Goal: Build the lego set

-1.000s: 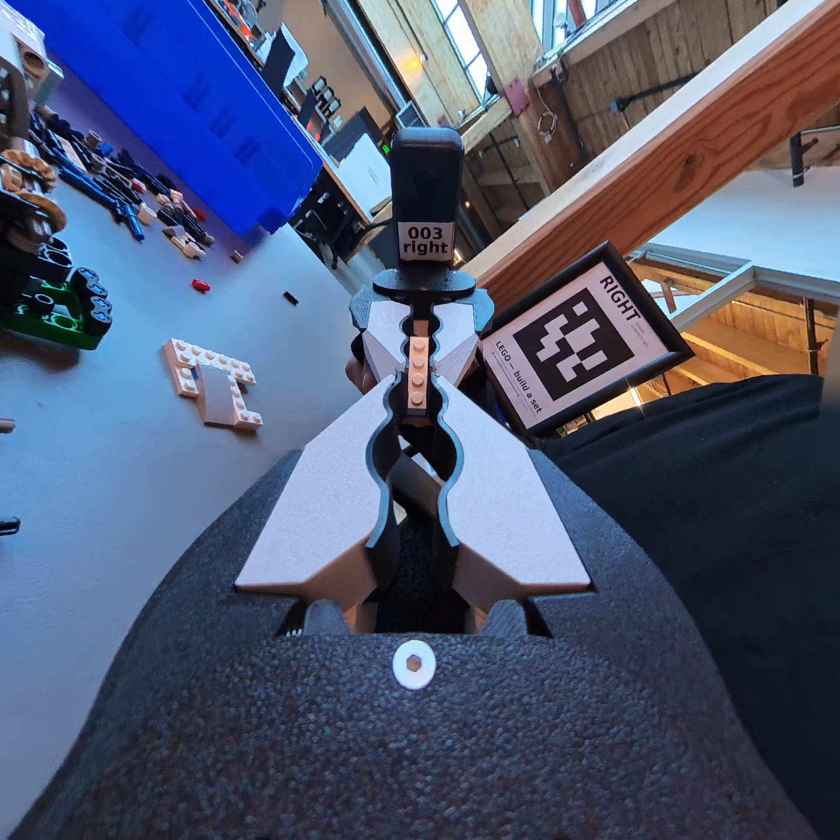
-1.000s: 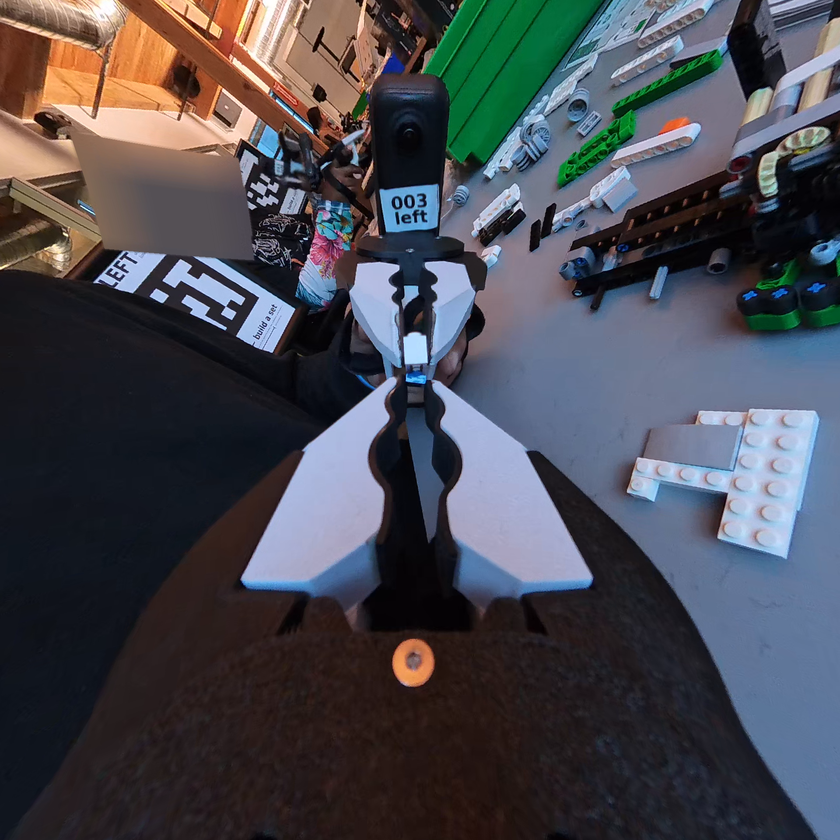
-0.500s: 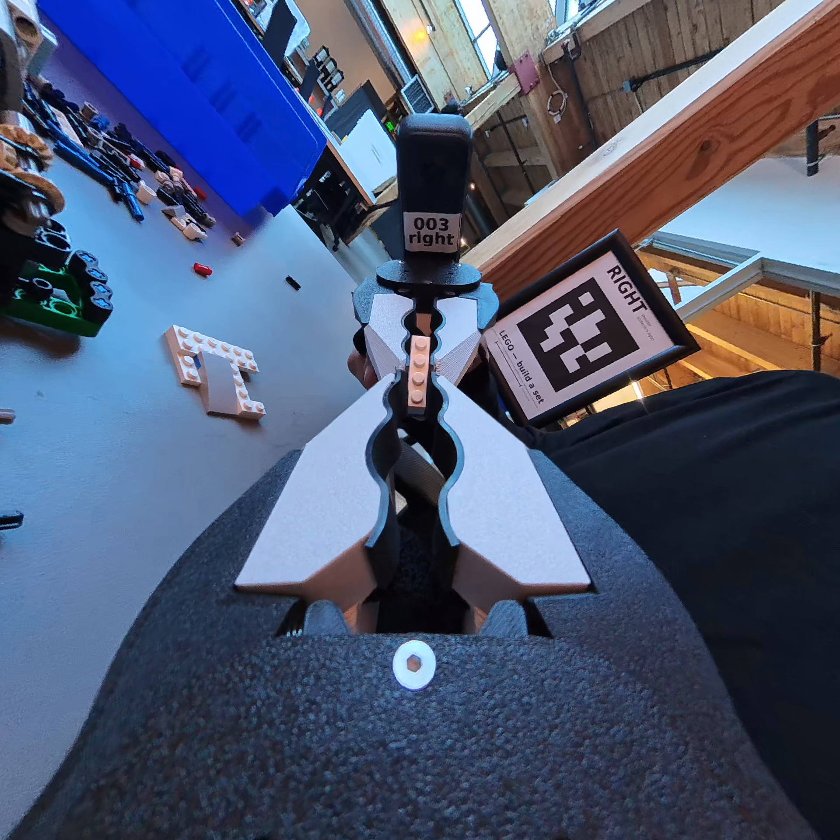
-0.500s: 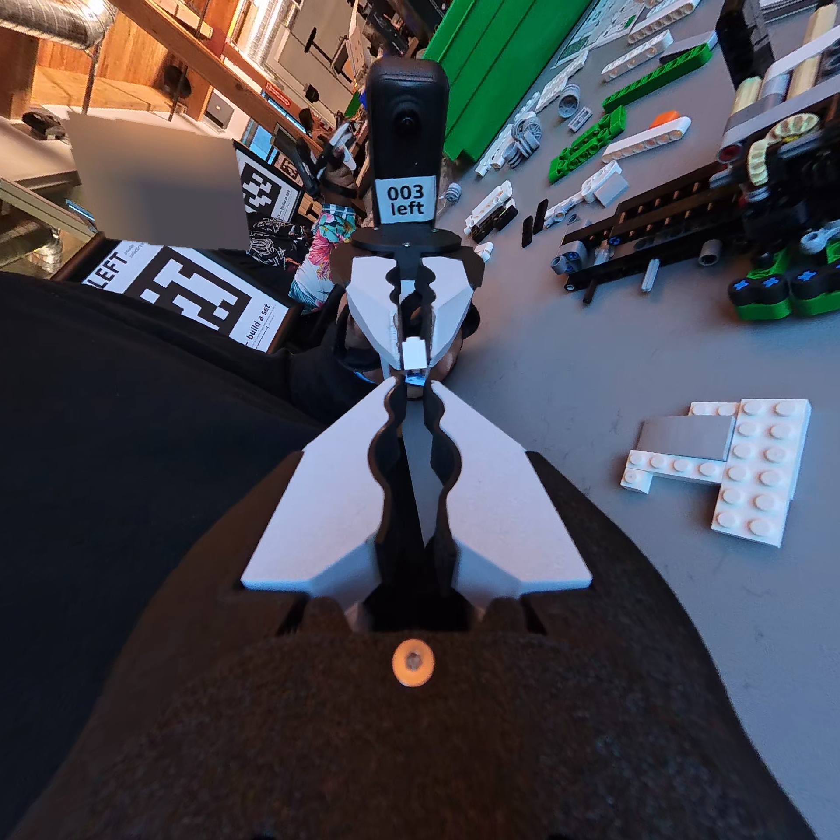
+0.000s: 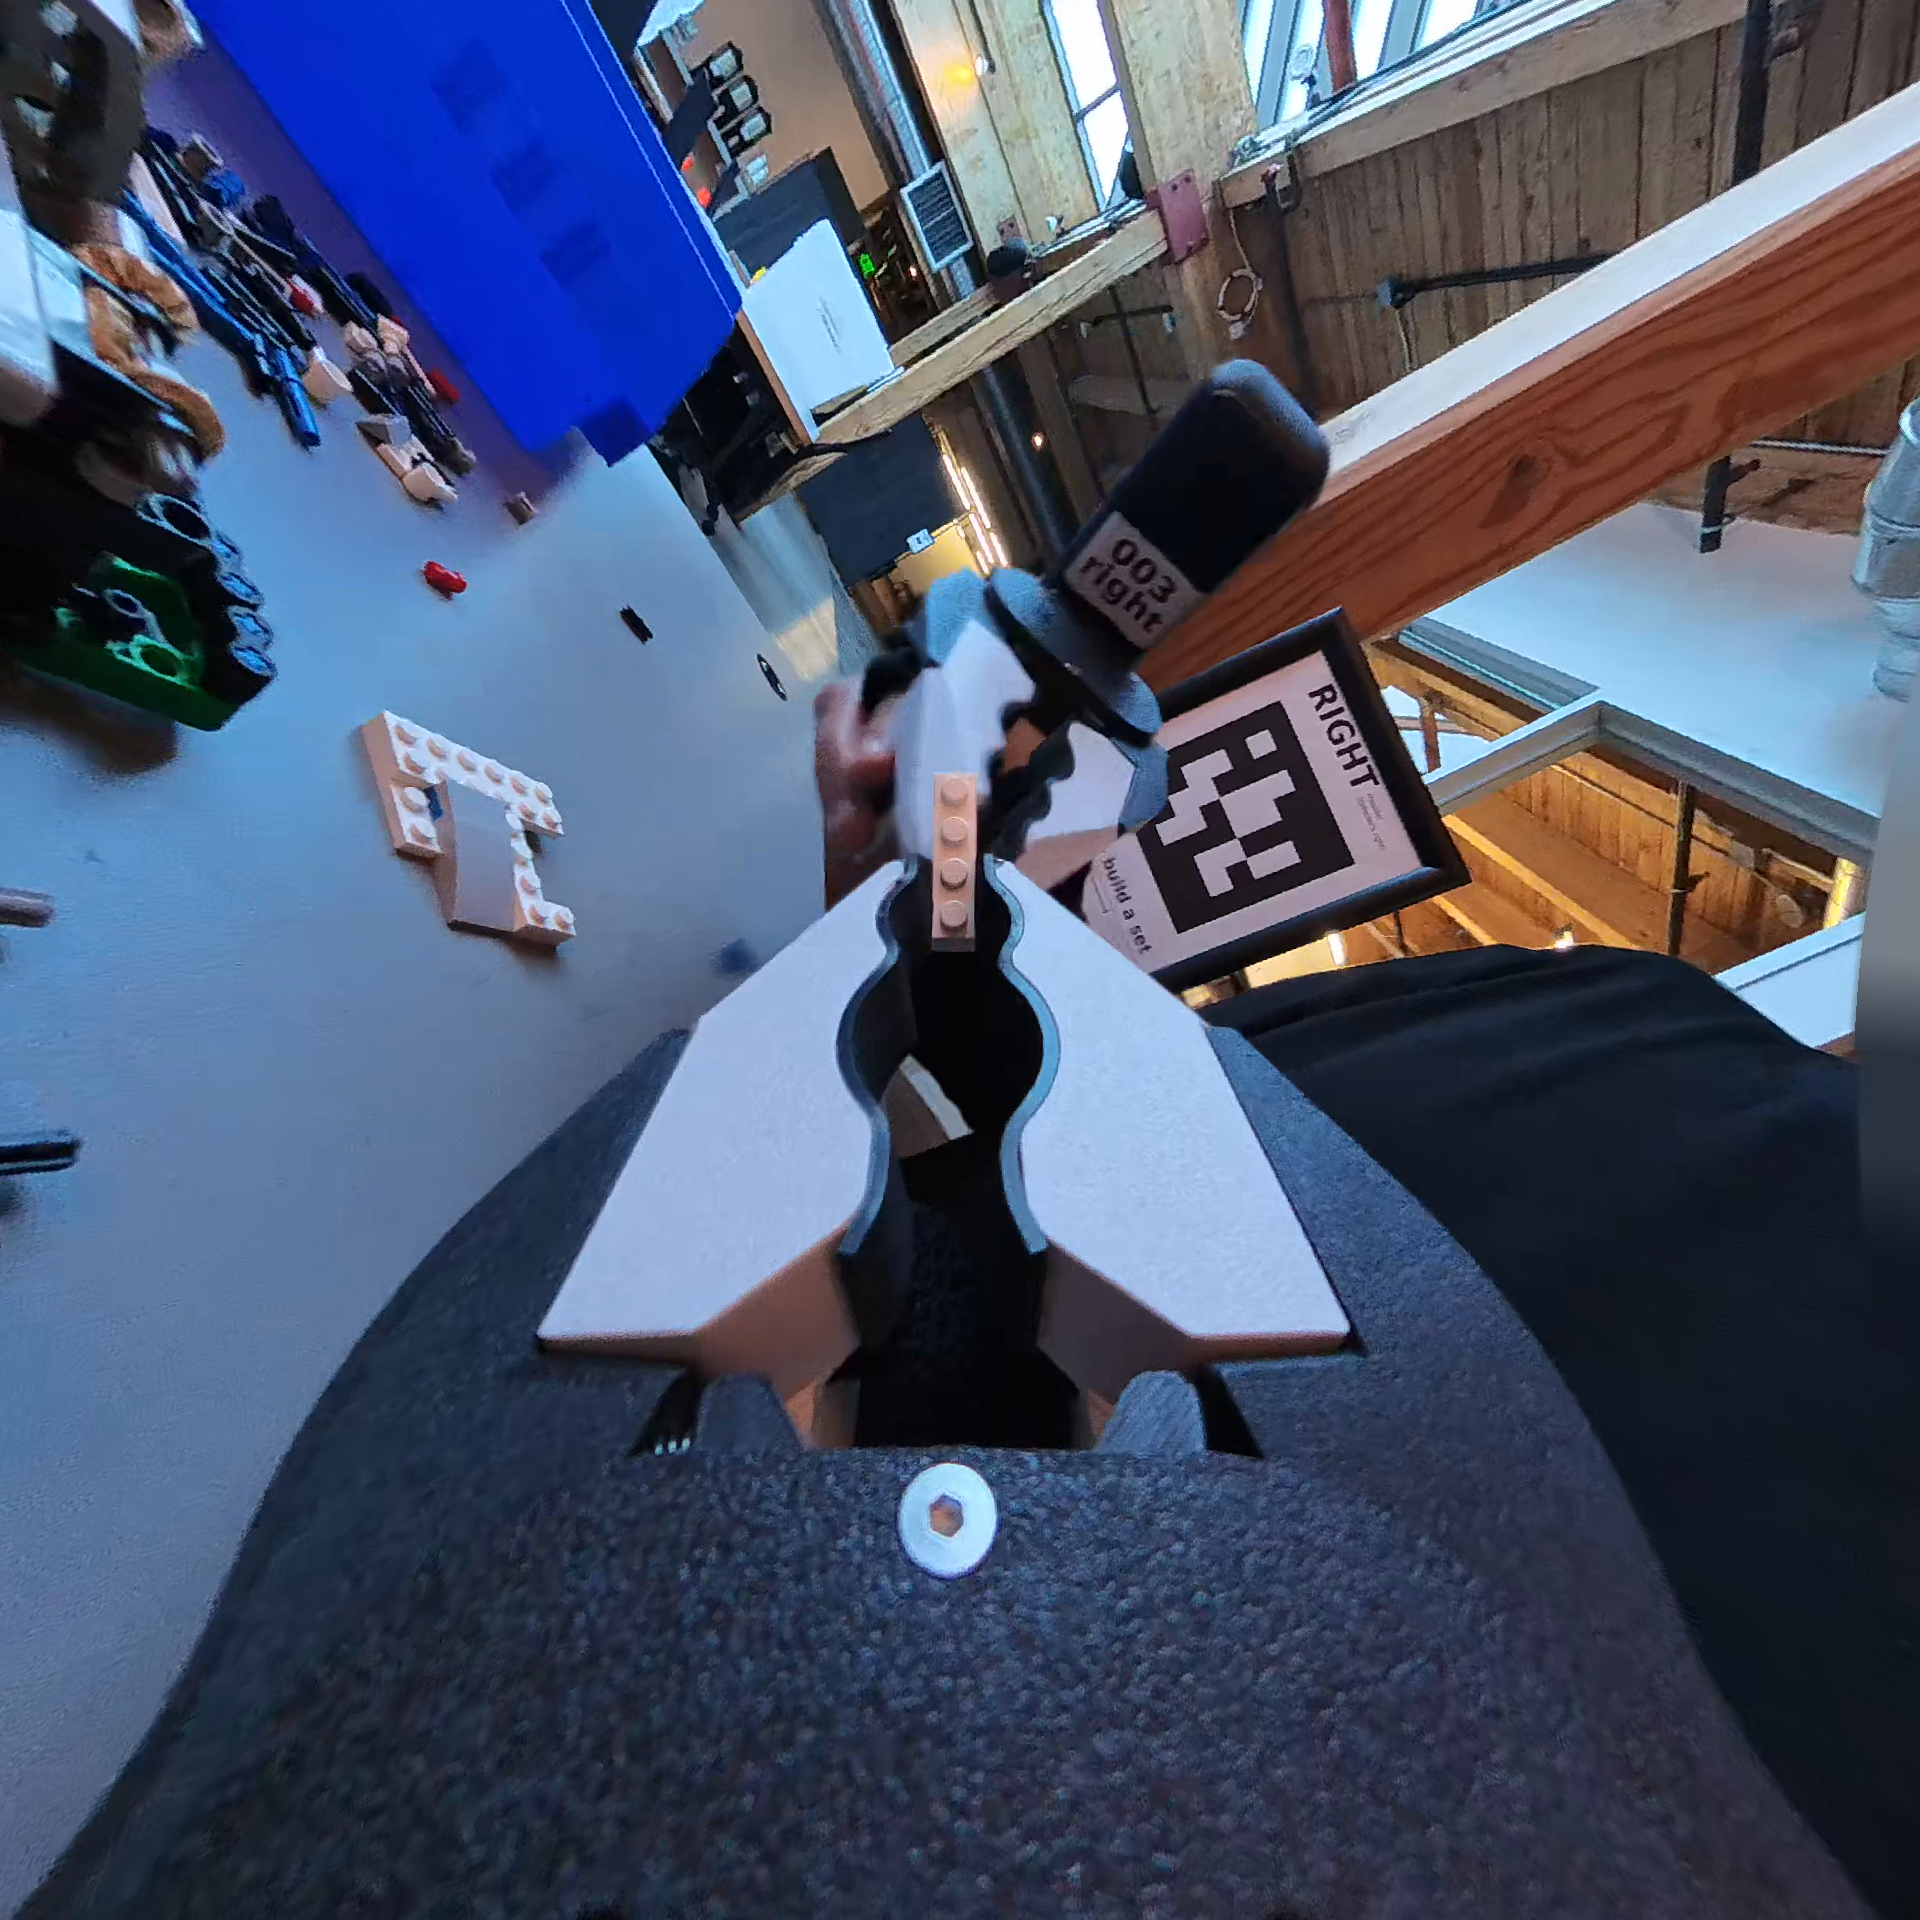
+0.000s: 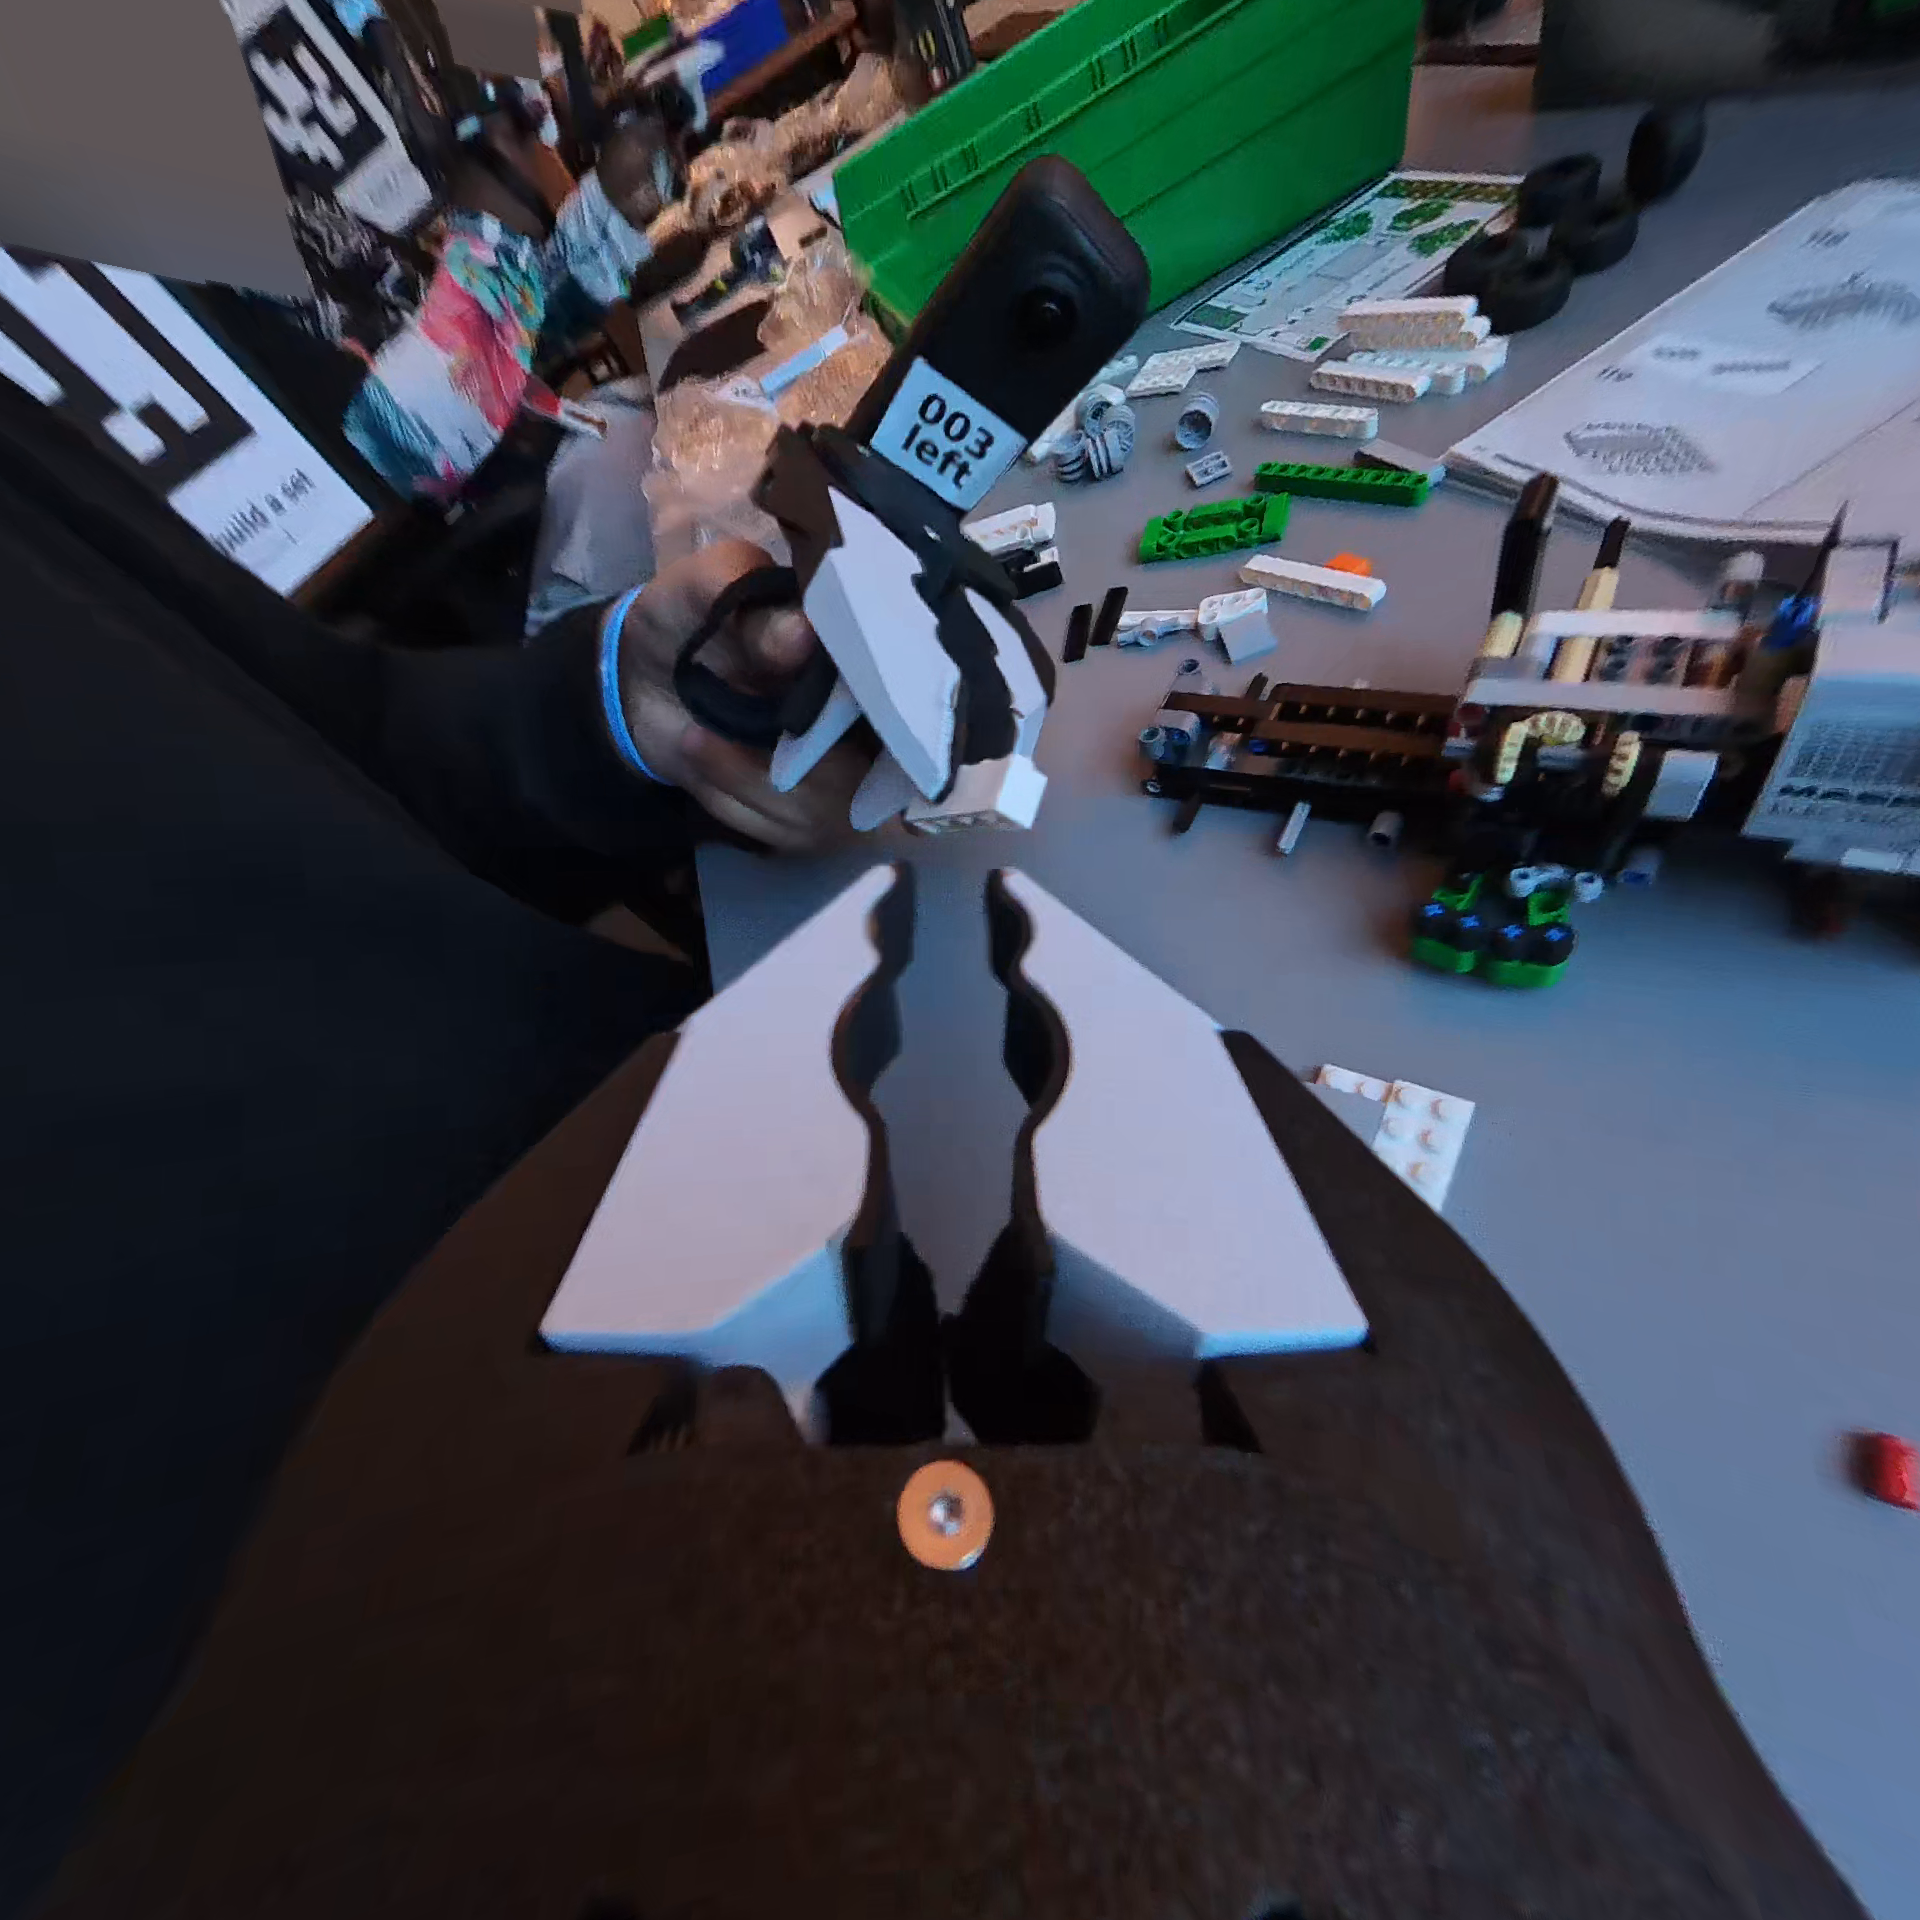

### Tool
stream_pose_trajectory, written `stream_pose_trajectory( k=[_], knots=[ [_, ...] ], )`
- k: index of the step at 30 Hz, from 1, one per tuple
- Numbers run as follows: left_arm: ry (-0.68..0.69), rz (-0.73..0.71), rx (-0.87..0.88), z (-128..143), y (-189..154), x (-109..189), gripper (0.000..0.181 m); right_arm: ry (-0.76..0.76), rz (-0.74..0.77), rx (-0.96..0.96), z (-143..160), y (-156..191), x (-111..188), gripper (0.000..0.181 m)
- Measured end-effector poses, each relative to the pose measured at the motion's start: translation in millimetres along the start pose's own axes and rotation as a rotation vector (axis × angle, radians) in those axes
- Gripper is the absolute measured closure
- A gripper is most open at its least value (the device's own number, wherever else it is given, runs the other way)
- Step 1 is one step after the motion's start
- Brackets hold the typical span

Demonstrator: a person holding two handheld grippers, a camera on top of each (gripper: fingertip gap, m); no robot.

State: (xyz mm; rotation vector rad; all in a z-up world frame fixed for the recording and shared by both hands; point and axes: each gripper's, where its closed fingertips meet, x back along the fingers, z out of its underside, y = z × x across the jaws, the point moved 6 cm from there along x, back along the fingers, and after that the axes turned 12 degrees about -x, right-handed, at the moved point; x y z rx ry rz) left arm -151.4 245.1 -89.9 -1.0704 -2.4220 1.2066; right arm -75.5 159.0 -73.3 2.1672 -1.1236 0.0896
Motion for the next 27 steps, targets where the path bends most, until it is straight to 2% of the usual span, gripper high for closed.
stream_pose_trajectory(
  k=[1, 4, 6, 9, 12, 15, 20, 24, 27],
  knots=[
    [0.002, -0.010, -0.015, -1, 1, 1, 0.175, 0.001, -0.006, 0.014, -1, 2, 1, 0.181],
    [0.010, -0.032, -0.052, -2, 2, 5, 0.175, 0.019, -0.021, -0.084, 0, -4, 0, 0.181],
    [0.038, -0.125, -0.130, -1, 5, 13, 0.174, 0.004, 0.077, -0.088, 5, -20, 4, 0.181],
    [0.121, -0.287, -0.283, 7, 6, 23, 0.174, -0.040, 0.164, -0.020, 12, -24, 22, 0.181],
    [0.155, -0.382, -0.365, 15, 2, 30, 0.174, -0.059, 0.231, -0.035, 26, -27, 37, 0.181],
    [0.173, -0.465, -0.391, 22, 3, 36, 0.174, 0.018, 0.337, 0.020, 47, -29, 28, 0.177],
    [0.326, -0.621, -0.470, 36, 14, 39, 0.174, 0.117, 0.367, 0.054, 64, -26, 1, 0.164],
    [0.412, -0.617, -0.515, 44, 13, 34, 0.174, 0.170, 0.384, 0.139, 70, -16, -15, 0.161],
    [0.411, -0.605, -0.507, 45, 13, 31, 0.174, 0.209, 0.451, 0.186, 74, -14, -25, 0.162]
  ],
)
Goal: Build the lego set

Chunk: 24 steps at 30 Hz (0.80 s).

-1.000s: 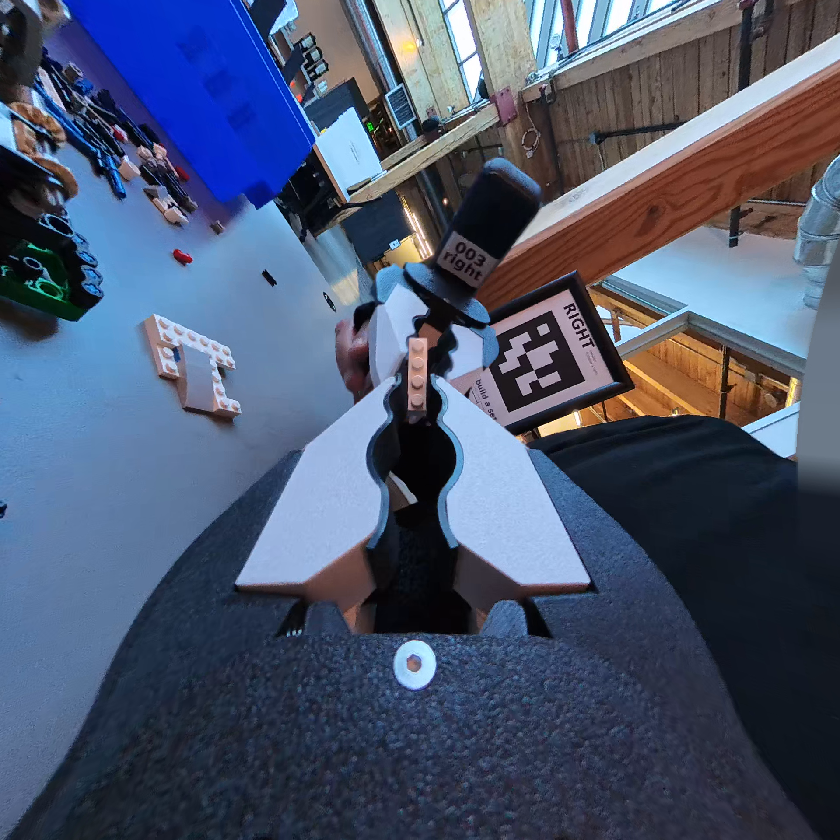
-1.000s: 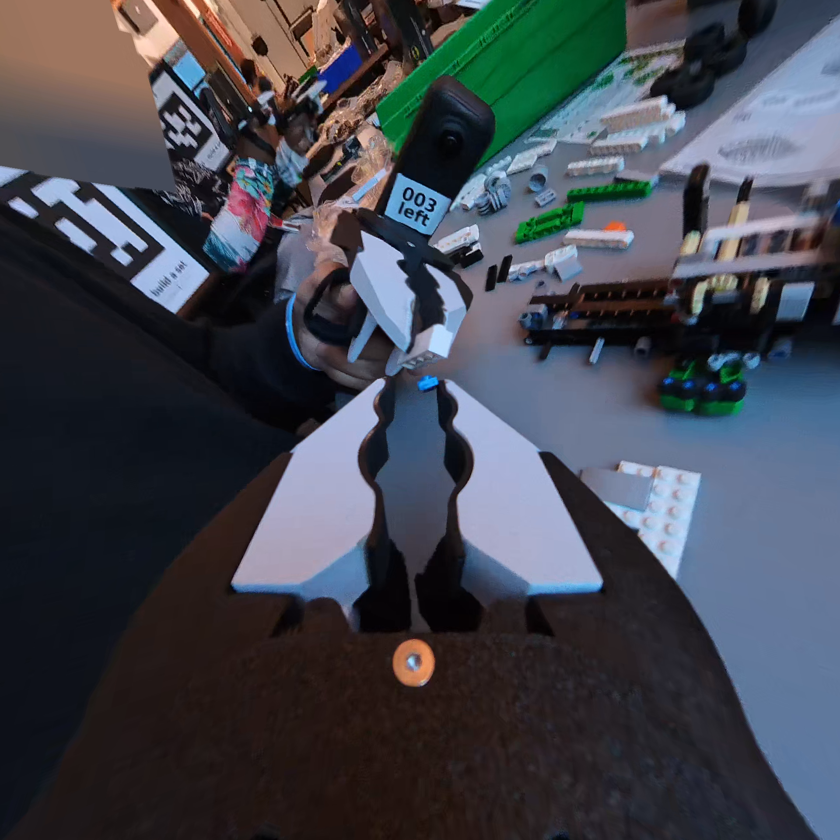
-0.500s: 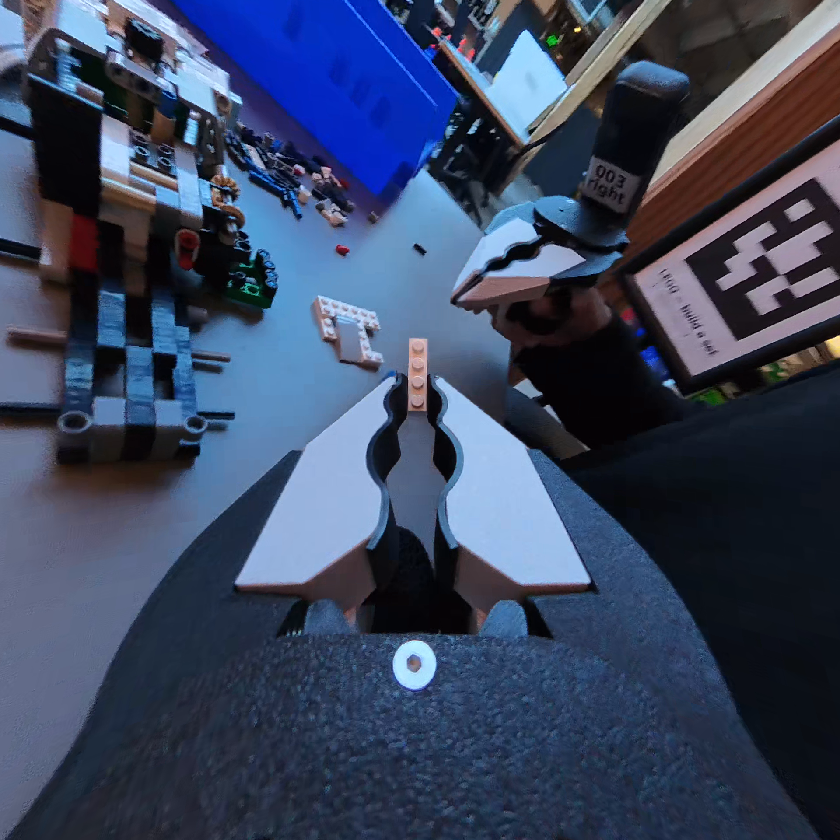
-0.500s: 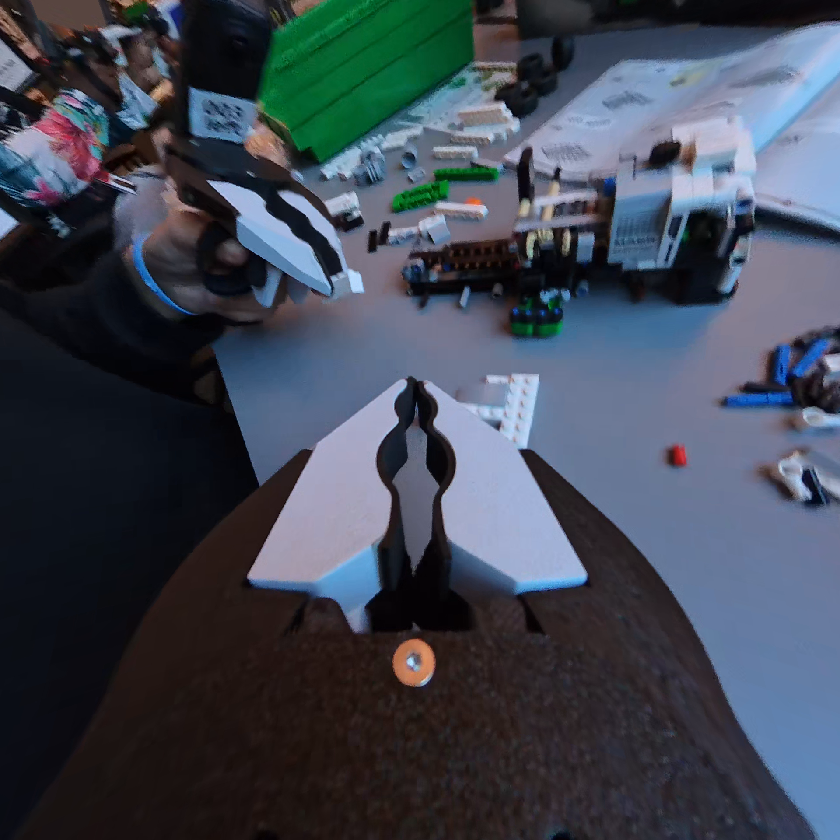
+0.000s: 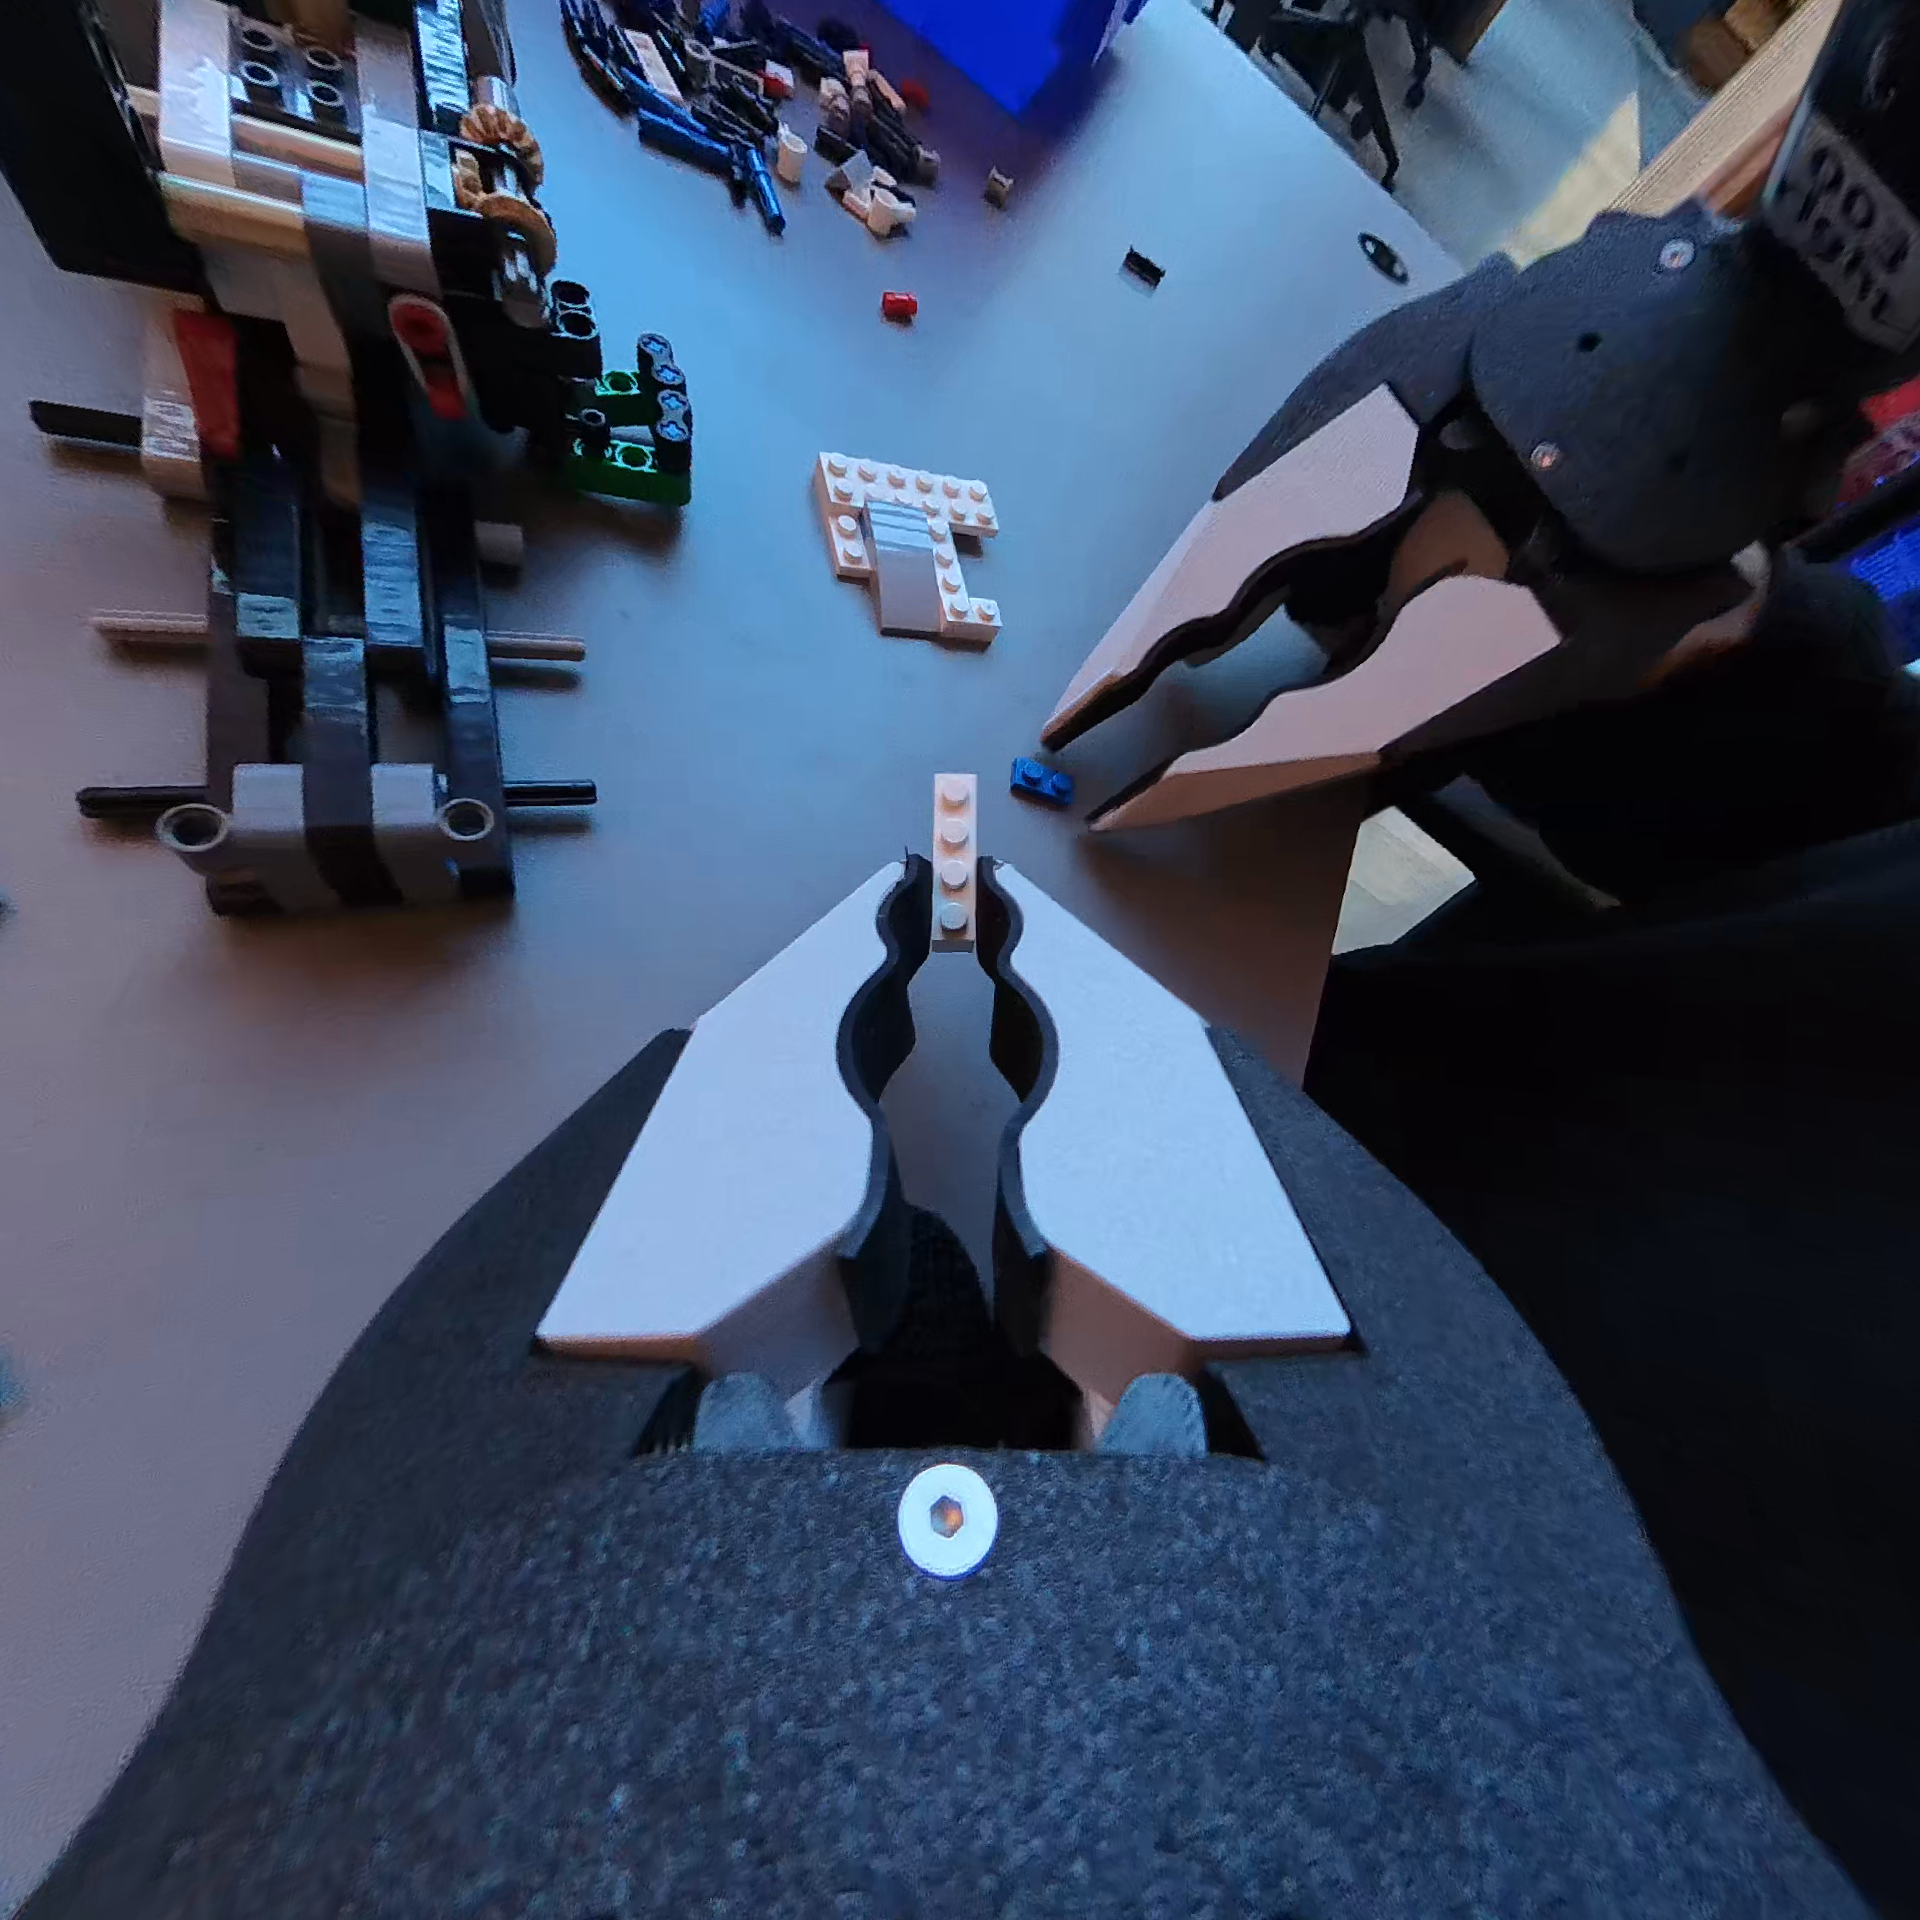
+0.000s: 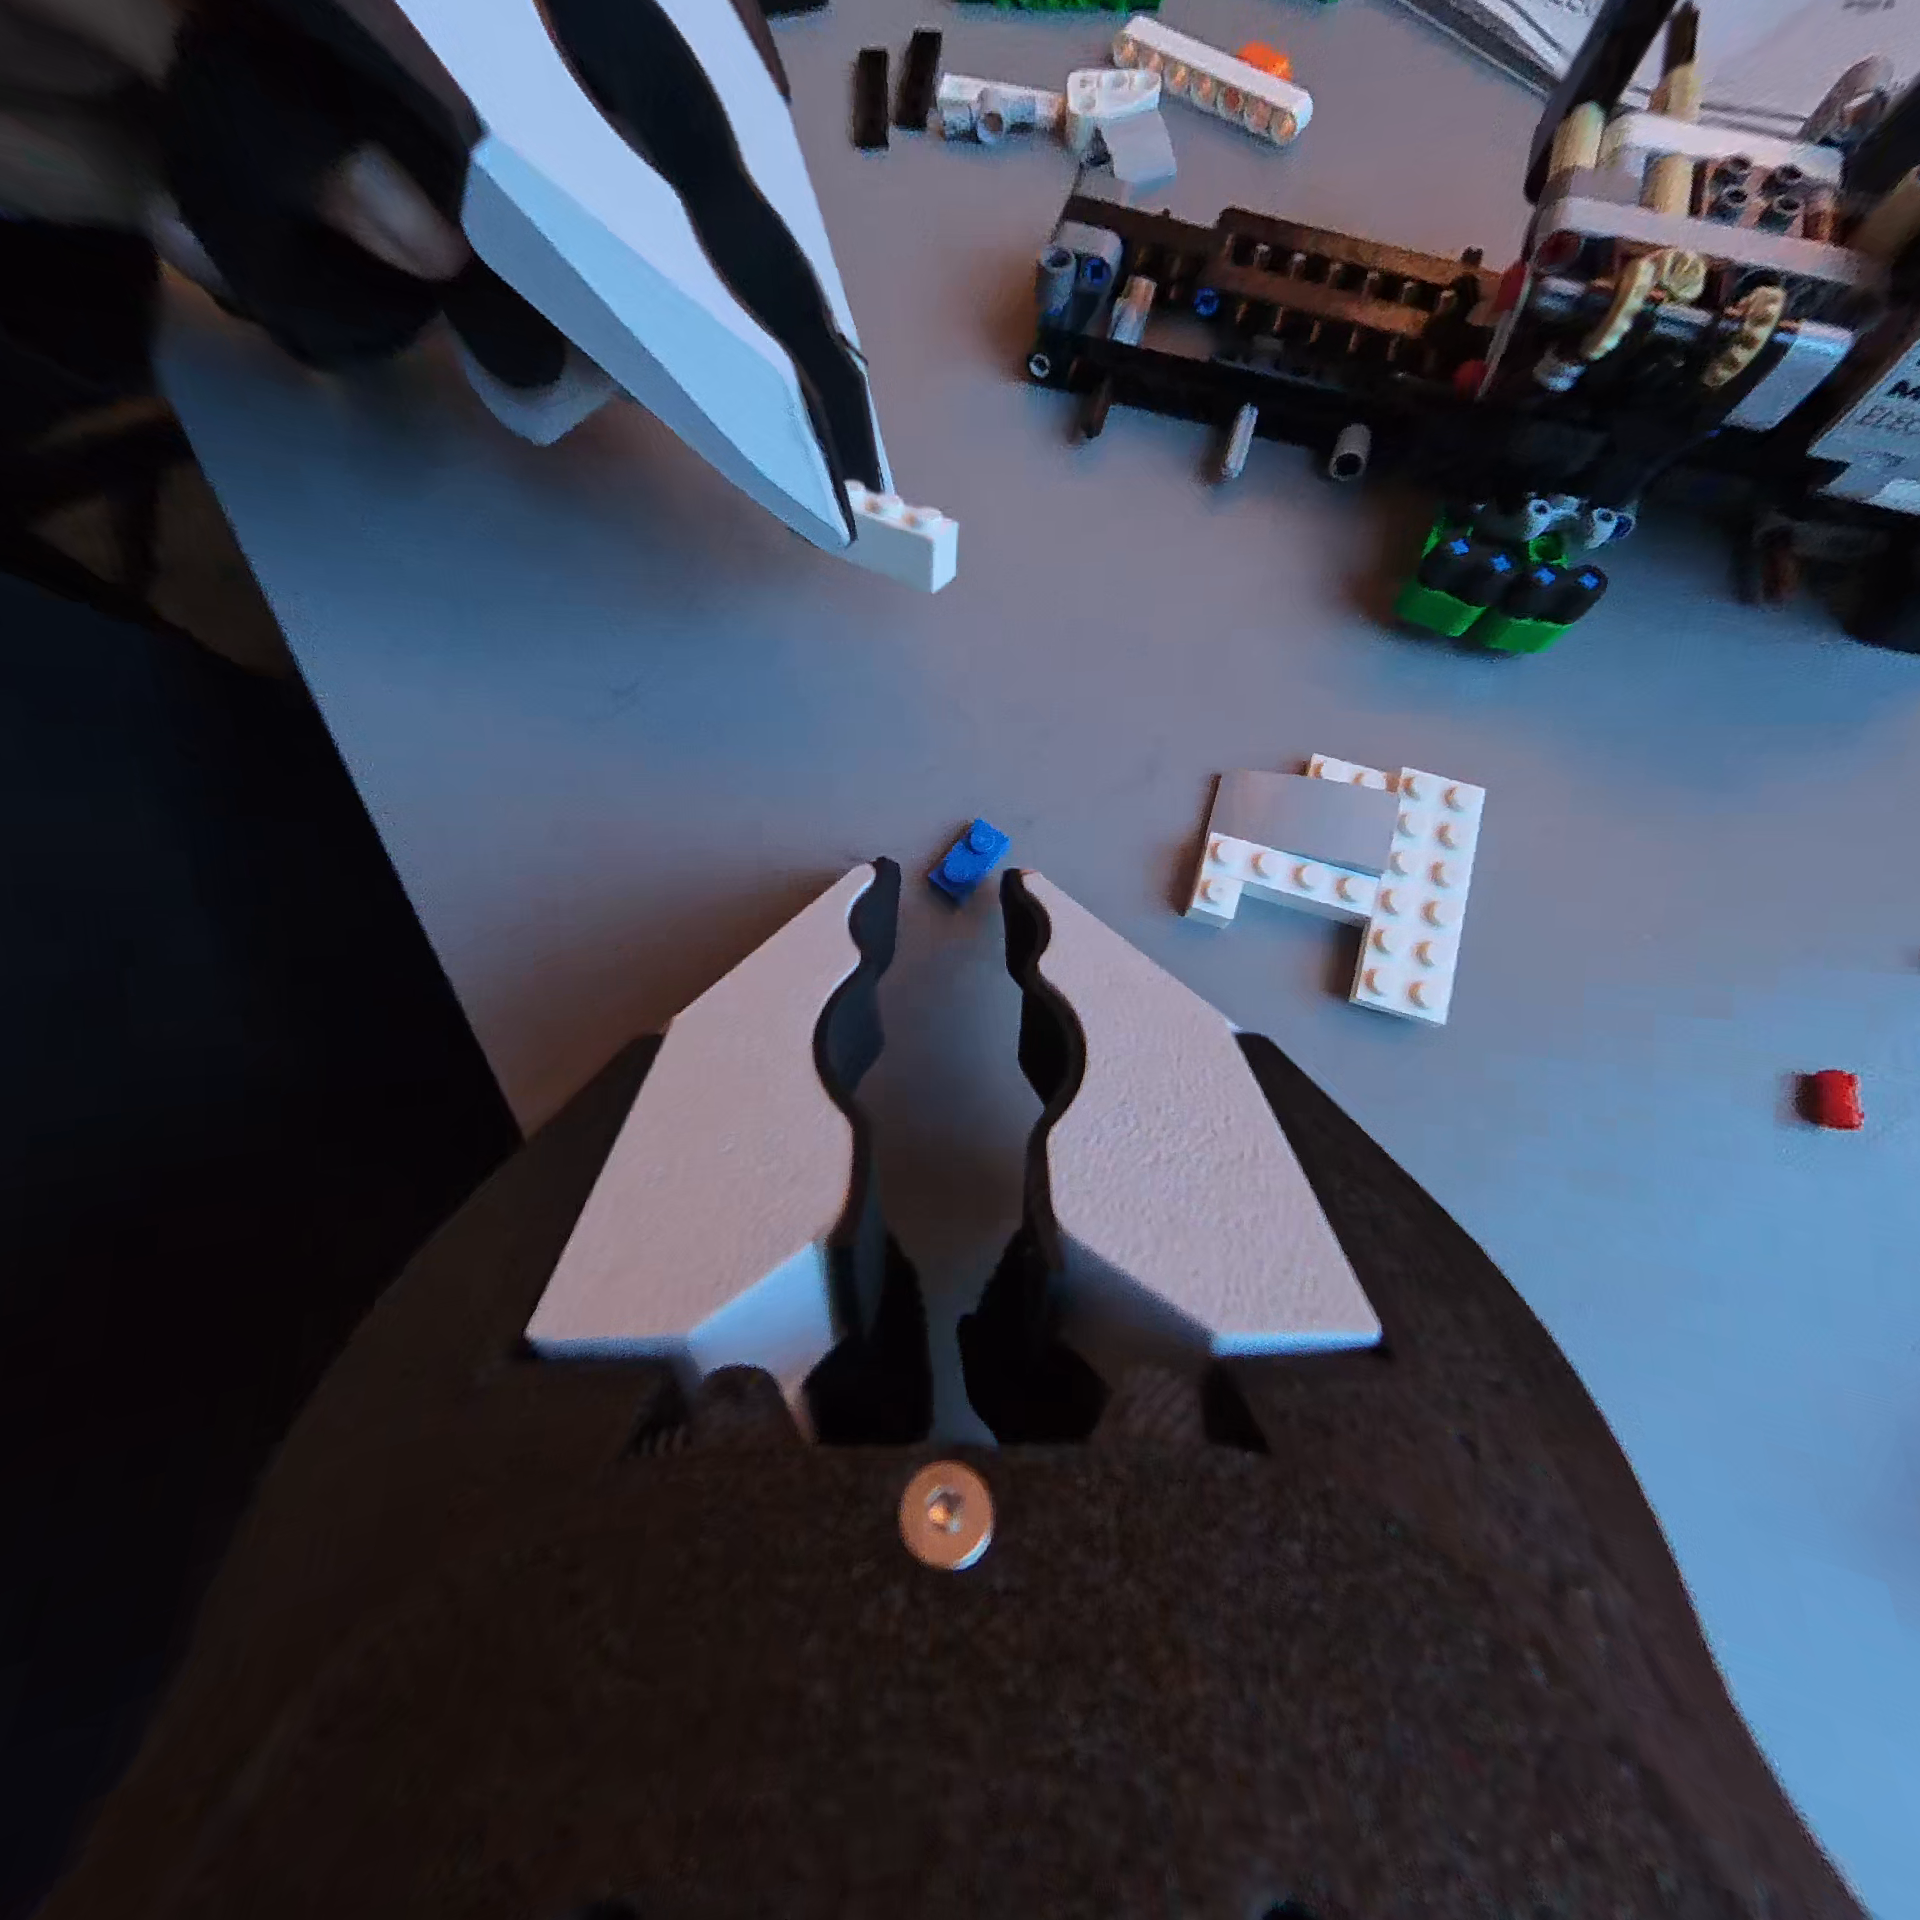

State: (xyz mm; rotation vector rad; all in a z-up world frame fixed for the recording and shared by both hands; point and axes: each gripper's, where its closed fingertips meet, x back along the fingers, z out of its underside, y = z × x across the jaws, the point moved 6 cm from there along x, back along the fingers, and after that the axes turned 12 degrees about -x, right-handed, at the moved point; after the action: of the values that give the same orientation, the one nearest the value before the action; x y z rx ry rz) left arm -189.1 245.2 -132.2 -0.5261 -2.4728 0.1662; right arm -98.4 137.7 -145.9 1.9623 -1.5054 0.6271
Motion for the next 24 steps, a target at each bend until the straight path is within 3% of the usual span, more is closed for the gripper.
stream_pose_trajectory(
  k=[7, 11, 14, 17, 22, 24],
  knots=[
    [-0.058, 0.055, 0.034, -7, -5, -6, 0.174, -0.012, 0.146, -0.041, 0, 9, -6, 0.163],
    [-0.072, 0.089, -0.025, -14, -7, -11, 0.174, -0.050, 0.162, 0.015, 0, 16, -10, 0.174],
    [-0.050, 0.099, -0.114, -15, -7, -11, 0.174, -0.030, 0.092, 0.153, -1, 20, -10, 0.174],
    [-0.033, 0.145, -0.190, -15, -10, -9, 0.174, -0.028, -0.071, 0.228, -6, 25, -9, 0.174],
    [-0.141, 0.244, -0.093, -24, -13, 1, 0.174, -0.112, -0.260, 0.079, -30, 19, 6, 0.175],
    [-0.106, 0.193, -0.077, -19, -7, -1, 0.174, -0.022, -0.225, 0.118, -25, 12, 1, 0.175]
  ],
)
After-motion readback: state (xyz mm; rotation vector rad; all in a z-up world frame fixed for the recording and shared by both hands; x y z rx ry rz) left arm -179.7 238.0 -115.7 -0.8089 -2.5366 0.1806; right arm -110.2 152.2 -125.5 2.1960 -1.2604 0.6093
